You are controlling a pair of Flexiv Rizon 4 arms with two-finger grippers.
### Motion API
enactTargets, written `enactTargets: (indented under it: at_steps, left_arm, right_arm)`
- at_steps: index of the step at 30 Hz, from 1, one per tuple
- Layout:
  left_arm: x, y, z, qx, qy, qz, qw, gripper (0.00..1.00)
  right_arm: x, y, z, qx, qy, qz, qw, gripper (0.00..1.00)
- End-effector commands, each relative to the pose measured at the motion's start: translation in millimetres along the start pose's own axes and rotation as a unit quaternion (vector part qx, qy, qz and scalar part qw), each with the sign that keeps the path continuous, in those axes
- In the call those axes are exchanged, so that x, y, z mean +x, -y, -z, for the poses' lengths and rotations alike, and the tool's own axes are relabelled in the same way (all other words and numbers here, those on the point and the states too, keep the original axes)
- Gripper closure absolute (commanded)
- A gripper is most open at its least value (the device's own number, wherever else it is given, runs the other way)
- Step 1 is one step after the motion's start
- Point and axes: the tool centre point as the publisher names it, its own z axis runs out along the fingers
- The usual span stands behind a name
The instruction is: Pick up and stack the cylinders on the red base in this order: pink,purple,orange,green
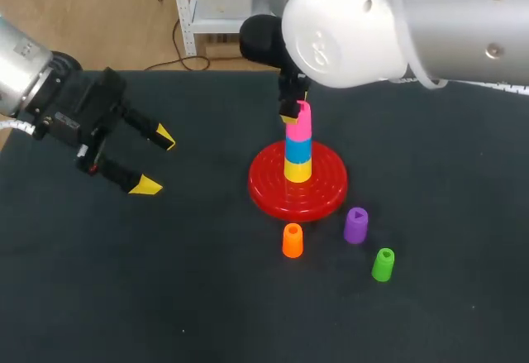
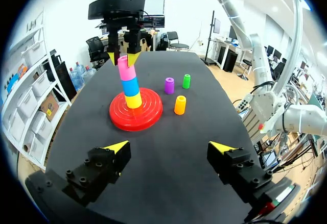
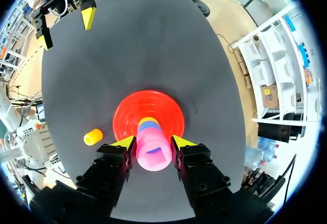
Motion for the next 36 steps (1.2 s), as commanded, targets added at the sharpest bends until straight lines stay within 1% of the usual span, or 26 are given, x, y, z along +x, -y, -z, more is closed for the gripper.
enactTargets:
  at_steps: [1, 7, 12, 22, 36]
  left_arm:
    - [1.5, 1.3, 0.1, -0.002, 0.002, -0.002, 1.0, 0.0]
    - [1.5, 1.3, 0.1, -0.002, 0.002, -0.002, 1.0, 0.0]
    - [1.5, 1.3, 0.1, -0.002, 0.002, -0.002, 1.0, 0.0]
    - [1.5, 1.3, 0.1, -0.002, 0.002, -0.002, 1.0, 0.0]
    - [1.5, 1.3, 0.1, -0.002, 0.002, -0.002, 1.0, 0.0]
  right_arm:
    - [0.5, 3.7, -2.3, 0.003, 0.001, -0.002, 1.0, 1.0]
    - [3.2, 10.3, 1.0, 0.019, 0.004, -0.012, 1.0, 1.0]
    - [4.7, 12.4, 3.5, 0.022, 0.008, -0.016, 1.0, 1.0]
    - [7.1, 8.4, -2.2, 0.009, 0.003, -0.014, 1.0, 1.0]
    - [5.9, 8.7, -11.6, -0.005, -0.004, -0.014, 1.0, 1.0]
